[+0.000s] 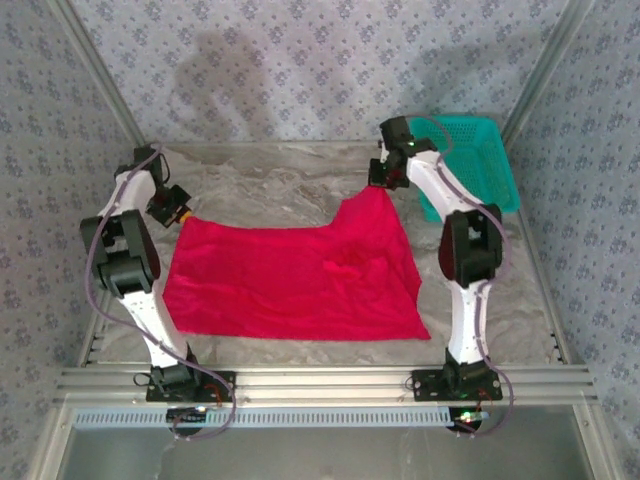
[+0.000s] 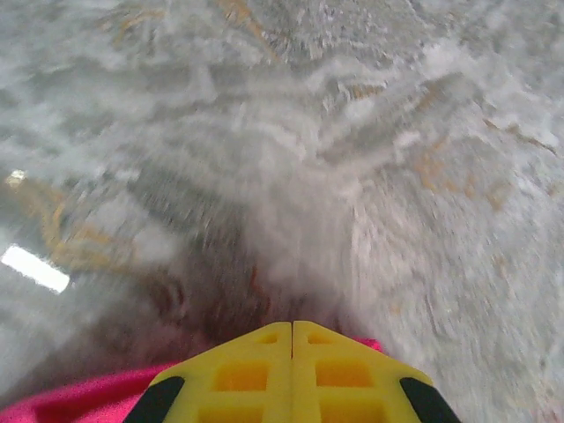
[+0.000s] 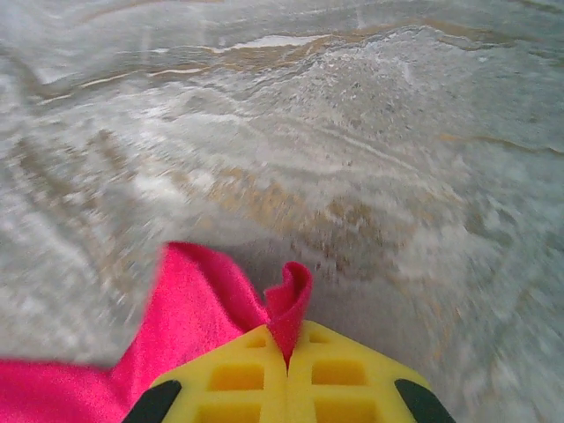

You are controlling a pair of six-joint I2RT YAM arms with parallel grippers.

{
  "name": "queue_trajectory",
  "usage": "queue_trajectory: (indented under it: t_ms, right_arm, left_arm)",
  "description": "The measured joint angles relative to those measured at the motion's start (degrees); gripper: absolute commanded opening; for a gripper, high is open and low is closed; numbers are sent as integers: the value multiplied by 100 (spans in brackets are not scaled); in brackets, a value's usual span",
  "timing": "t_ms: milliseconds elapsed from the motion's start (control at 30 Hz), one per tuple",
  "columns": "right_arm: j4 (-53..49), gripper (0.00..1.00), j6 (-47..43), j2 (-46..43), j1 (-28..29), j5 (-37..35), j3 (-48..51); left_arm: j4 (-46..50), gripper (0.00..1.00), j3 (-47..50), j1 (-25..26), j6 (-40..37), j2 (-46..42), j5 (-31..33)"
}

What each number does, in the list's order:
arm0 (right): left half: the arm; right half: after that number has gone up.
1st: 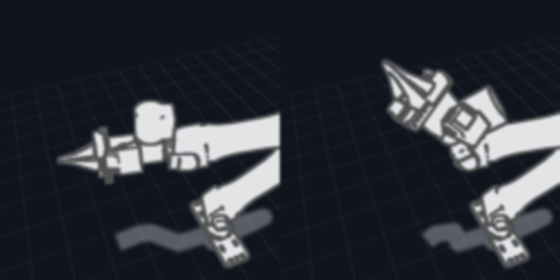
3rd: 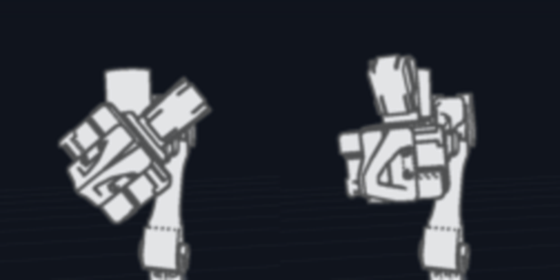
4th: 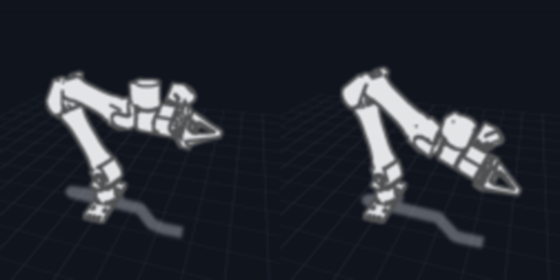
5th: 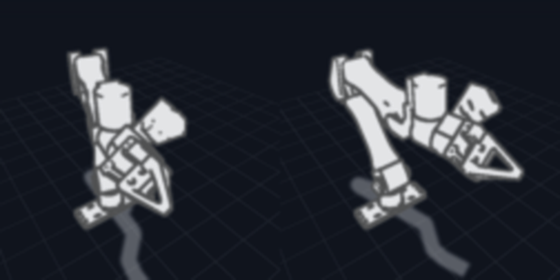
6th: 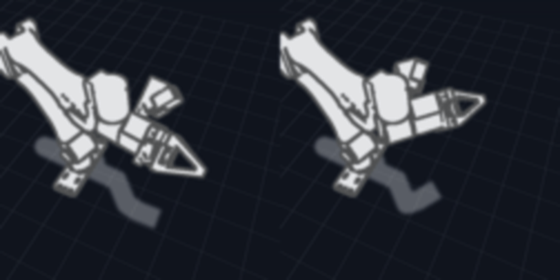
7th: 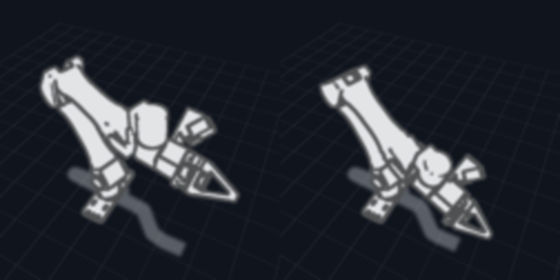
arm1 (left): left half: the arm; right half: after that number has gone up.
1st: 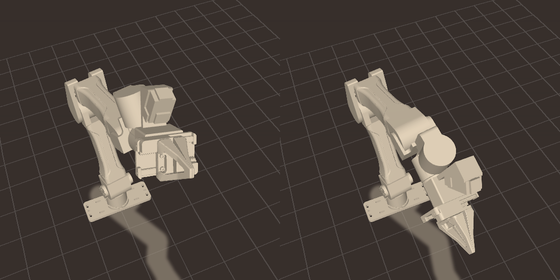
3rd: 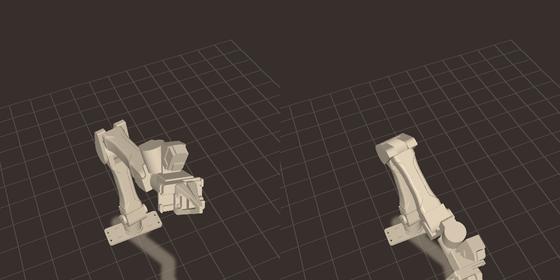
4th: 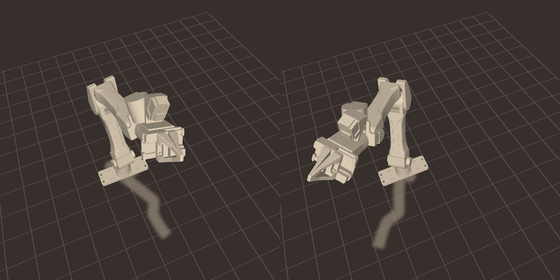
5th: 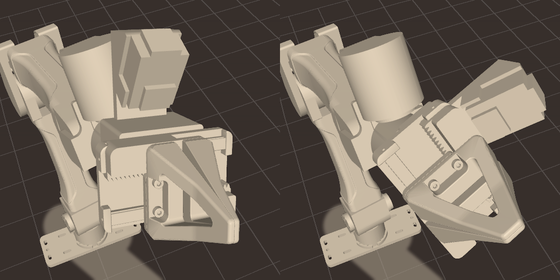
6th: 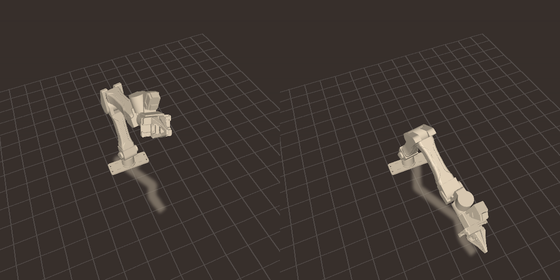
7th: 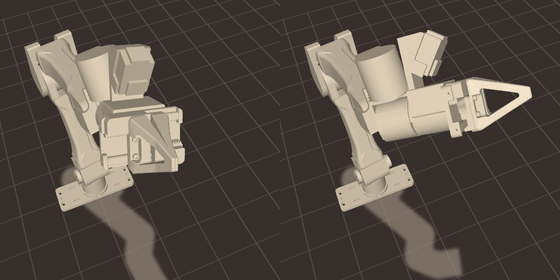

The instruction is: Fold the inside-out t-shirt

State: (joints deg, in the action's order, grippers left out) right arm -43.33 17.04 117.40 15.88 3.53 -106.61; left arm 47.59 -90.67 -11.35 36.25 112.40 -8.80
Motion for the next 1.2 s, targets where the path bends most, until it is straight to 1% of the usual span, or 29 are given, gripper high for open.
queue_trajectory:
  t_ms: [67, 167, 367, 567, 667, 867, 1067, 1200]
  right_arm:
    - [142, 0, 2, -730, 7, 83, 623]
    - [306, 0, 2, -1598, 7, 210, 1436]
    - [496, 0, 74, -2916, 4, 452, 2907]
    - [452, 1, 267, -4157, -2, 597, 4019]
    - [339, 1, 354, -4739, -24, 599, 4422]
    - [87, 2, 529, -5501, -44, 623, 5014]
    - [-101, 2, 745, -5941, -61, 640, 5624]
    - [-208, 2, 885, -6096, -66, 682, 5952]
  left_arm:
    - [-37, 0, 321, -22, 0, -428, 2]
    - [-101, 0, 730, -68, -2, -861, 0]
    - [-120, 0, 1449, -352, -2, -1471, -44]
    - [-105, 0, 1947, -640, -11, -2205, -44]
    - [-103, 0, 2144, -741, -26, -2485, -42]
    - [-96, 0, 2592, -802, -33, -2688, -37]
    - [-85, 0, 3154, -979, -50, -2959, -31]
    - [-50, 0, 3324, -1123, -50, -3097, -17]
